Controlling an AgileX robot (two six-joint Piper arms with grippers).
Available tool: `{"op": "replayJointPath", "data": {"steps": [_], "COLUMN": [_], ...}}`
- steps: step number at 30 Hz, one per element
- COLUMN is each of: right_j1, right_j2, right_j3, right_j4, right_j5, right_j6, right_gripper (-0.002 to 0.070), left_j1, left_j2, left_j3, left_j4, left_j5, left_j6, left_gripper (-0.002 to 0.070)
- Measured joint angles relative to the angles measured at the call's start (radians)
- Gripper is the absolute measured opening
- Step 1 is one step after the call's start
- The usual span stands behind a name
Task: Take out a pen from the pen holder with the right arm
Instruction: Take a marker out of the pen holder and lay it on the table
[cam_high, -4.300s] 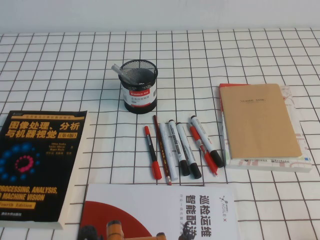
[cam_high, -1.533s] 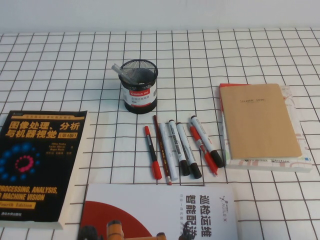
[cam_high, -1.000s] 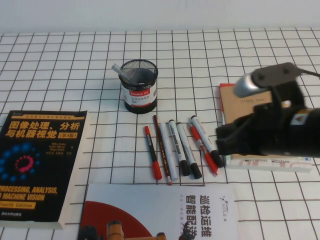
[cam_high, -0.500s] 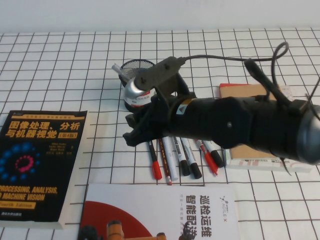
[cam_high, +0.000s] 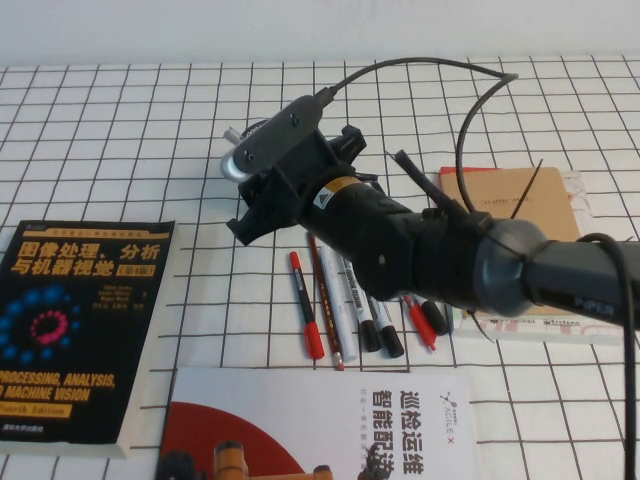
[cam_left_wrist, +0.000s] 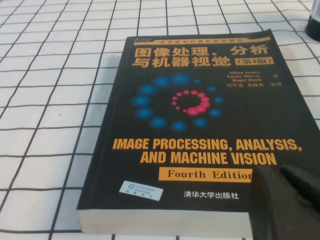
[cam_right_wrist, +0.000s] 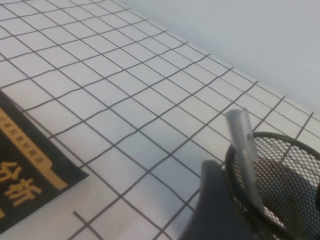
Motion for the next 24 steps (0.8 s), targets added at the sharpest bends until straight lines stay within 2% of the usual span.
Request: {"op": "replayJointPath", "data": {"steps": [8,24], "right_j1": [0.0,-0.049], "right_j2": [0.118,0.278], "right_j3": [-0.128,-0.389], "right_j4": [-0.036,-0.057], "right_j5": [-0.025,0.07], "right_j6": [-0.004,-0.022], "right_gripper": [0.0377,0.0364], "left_j1": [0.0,0.0], "left_j2": [0.0,0.0], "left_j3": [0.0,0.0], "left_j4": [0.0,0.0], "left_j5": [0.0,0.0], "left_j6": [0.0,0.0], "left_gripper": [-0.0004,-0.0004]}}
